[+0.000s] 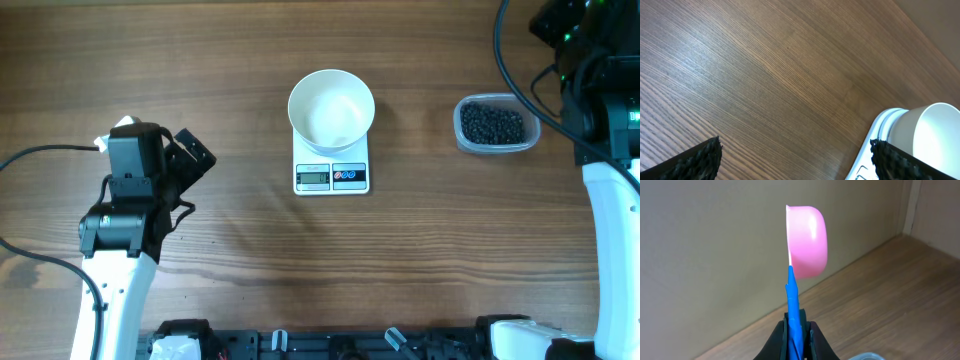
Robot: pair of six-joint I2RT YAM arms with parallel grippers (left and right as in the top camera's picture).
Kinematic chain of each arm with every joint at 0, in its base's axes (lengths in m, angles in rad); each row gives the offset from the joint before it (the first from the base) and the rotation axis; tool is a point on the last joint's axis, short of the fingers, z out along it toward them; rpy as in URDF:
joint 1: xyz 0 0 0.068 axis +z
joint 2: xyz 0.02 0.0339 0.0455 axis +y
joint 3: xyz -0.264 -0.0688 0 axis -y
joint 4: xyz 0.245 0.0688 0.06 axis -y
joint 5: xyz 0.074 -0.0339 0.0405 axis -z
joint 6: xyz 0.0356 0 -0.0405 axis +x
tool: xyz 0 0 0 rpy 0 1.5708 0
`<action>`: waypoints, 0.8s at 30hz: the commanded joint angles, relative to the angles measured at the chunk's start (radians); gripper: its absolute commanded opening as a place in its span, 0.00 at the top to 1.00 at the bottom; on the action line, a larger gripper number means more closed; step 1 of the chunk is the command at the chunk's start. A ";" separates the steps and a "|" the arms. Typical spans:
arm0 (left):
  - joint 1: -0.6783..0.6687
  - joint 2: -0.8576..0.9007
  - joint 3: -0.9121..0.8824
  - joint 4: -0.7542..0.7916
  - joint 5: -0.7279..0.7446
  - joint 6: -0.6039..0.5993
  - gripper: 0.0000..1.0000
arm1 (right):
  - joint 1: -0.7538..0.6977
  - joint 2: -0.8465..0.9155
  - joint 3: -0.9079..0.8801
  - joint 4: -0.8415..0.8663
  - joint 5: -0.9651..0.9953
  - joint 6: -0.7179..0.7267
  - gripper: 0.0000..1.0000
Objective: Scoop item into bowl and weigh 150g on scale
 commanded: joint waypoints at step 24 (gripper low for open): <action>0.005 0.003 0.003 -0.001 -0.010 -0.012 0.00 | -0.030 0.009 0.000 0.134 0.014 0.485 0.96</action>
